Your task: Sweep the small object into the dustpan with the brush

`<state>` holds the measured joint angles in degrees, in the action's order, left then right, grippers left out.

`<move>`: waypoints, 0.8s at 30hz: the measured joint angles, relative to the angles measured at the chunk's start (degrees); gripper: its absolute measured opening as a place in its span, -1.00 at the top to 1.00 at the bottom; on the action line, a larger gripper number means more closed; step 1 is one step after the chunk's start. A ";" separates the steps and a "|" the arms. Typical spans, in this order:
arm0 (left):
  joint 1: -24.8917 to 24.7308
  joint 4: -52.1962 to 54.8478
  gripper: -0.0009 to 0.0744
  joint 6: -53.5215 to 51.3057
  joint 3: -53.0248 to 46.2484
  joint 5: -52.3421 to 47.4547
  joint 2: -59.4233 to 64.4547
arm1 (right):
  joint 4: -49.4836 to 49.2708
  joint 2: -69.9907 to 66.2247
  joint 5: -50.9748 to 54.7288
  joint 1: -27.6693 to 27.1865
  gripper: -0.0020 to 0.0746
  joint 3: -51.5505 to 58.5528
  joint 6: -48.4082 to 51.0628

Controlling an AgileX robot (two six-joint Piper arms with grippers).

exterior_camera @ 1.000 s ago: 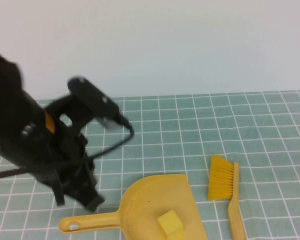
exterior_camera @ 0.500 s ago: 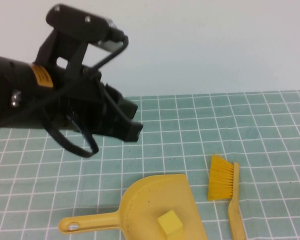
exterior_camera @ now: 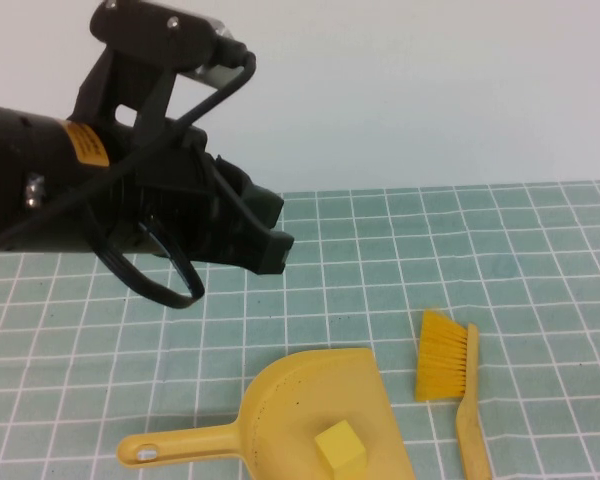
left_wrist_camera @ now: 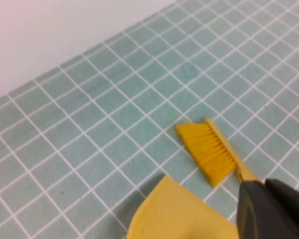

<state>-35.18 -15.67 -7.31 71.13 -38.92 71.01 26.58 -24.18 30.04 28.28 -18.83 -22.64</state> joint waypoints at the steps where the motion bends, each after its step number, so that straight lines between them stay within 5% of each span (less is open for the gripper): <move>1: 0.00 0.00 0.98 0.00 0.00 -0.11 0.00 | 0.00 0.00 0.00 0.00 0.95 0.00 0.00; 13: 0.68 8.26 0.98 4.22 -1.87 5.33 -1.54 | 0.00 0.00 0.26 0.00 0.95 0.00 0.00; 24: 10.47 3.92 0.98 4.52 -23.44 23.90 -21.05 | 0.00 0.00 0.41 0.00 0.95 0.00 0.00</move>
<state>-24.71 -11.75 -2.80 47.70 -15.02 49.95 26.58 -24.18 30.45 28.28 -18.83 -22.64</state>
